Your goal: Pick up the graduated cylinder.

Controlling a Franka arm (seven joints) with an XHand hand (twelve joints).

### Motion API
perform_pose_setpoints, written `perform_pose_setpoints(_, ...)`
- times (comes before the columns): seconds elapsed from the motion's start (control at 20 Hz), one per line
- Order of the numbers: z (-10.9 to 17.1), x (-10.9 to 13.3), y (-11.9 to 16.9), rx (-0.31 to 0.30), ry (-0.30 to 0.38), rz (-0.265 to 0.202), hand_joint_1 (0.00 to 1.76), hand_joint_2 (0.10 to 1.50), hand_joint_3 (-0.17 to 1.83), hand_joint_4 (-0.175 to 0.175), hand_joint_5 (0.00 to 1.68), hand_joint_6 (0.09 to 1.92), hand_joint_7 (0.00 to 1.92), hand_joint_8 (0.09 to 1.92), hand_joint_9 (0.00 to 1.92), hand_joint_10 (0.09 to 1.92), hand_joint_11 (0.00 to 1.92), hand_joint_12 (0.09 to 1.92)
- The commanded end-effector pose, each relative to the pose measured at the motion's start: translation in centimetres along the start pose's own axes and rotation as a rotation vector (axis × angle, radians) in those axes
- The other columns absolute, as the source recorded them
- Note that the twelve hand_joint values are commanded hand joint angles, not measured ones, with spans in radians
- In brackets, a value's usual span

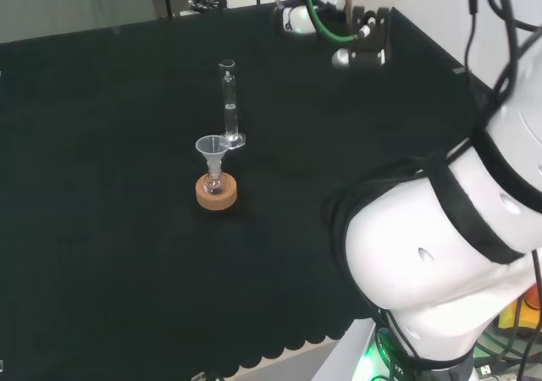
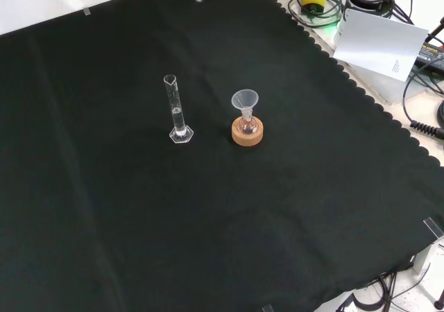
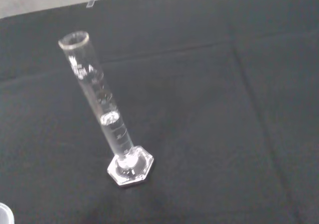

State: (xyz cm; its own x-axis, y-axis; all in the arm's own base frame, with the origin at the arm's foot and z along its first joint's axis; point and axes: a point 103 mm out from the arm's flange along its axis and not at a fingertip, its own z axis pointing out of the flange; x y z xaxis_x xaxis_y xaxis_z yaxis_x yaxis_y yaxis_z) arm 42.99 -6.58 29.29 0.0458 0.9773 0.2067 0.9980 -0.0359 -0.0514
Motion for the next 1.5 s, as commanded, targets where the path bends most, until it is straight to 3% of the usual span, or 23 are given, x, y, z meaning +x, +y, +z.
perform_pose_setpoints(0.05,5.1,-0.7,3.6,-0.052,0.092,-0.086,0.28,1.12,0.08,-0.046,0.3,0.09,0.07,0.61,0.28,0.67,0.06,1.39)
perform_pose_setpoints(0.3,7.4,-0.9,4.8,-0.062,0.184,-0.124,0.32,1.1,0.07,-0.05,0.31,0.09,0.1,0.63,0.29,0.68,0.06,1.4)
perform_pose_setpoints(0.6,9.4,-0.6,5.9,-0.089,0.245,-0.178,0.38,1.07,0.06,-0.051,0.34,0.09,0.14,0.65,0.35,0.68,0.1,1.39)
perform_pose_setpoints(0.7,10.0,-0.4,6.3,-0.117,0.339,-0.171,0.4,1.06,0.06,-0.057,0.39,0.09,0.21,0.67,0.44,0.67,0.16,1.38)
perform_pose_setpoints(0.85,10.8,-0.2,6.9,-0.124,0.4,-0.193,0.46,1.04,0.06,-0.067,0.47,0.09,0.29,0.7,0.53,0.66,0.26,1.37)
perform_pose_setpoints(1.05,11.8,-0.1,7.6,-0.105,0.408,-0.218,0.52,1.03,0.05,-0.066,0.48,0.09,0.31,0.7,0.54,0.65,0.27,1.36)
perform_pose_setpoints(1.5,13.7,-0.3,8.1,-0.066,0.419,-0.217,0.55,1.02,0.05,-0.059,0.47,0.09,0.3,0.7,0.52,0.63,0.25,1.36)
